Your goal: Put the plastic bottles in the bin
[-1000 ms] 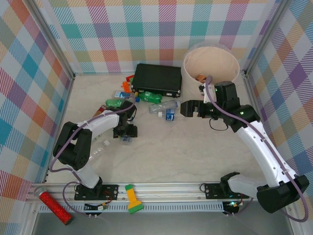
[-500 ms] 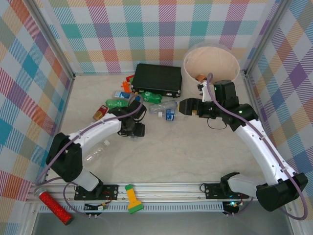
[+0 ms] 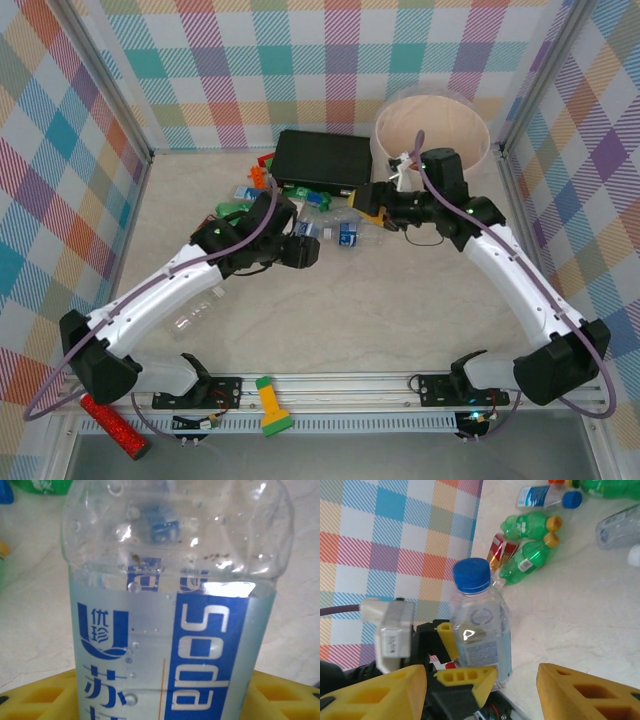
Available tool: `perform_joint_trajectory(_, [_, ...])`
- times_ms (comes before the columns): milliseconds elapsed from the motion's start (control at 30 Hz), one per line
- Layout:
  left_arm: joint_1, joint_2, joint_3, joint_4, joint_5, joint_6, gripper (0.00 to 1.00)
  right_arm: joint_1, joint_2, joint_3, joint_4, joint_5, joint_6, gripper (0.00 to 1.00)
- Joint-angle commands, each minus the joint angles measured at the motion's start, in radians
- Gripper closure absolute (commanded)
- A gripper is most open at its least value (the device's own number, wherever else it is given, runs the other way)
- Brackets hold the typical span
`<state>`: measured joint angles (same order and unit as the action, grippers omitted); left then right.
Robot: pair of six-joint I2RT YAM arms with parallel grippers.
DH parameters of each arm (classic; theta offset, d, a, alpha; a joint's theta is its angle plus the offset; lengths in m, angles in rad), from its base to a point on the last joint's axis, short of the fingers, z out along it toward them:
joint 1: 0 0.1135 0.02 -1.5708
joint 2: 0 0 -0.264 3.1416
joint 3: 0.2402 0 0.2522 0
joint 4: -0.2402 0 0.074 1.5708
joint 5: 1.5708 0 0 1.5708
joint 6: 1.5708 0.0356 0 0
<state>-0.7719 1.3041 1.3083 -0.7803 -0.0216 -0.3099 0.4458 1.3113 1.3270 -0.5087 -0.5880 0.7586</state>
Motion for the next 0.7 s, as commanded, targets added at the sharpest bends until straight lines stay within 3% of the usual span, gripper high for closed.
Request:
perform_joint_trajectory(0, [-0.017, -0.064, 0.034, 0.006, 0.080, 0.047, 0.38, 0.060, 0.020, 0.051, 0.027, 0.008, 0.059, 0.39])
perform_joint_trajectory(267, [-0.046, -0.093, 0.055, -0.059, 0.145, 0.086, 0.39, 0.190, 0.080, 0.083, 0.029, 0.125, 0.076, 0.40])
perform_joint_trajectory(667, [-0.057, -0.101, 0.046, -0.085, 0.184, 0.093, 0.40, 0.206, 0.110, 0.153, 0.019, 0.155, 0.053, 0.40])
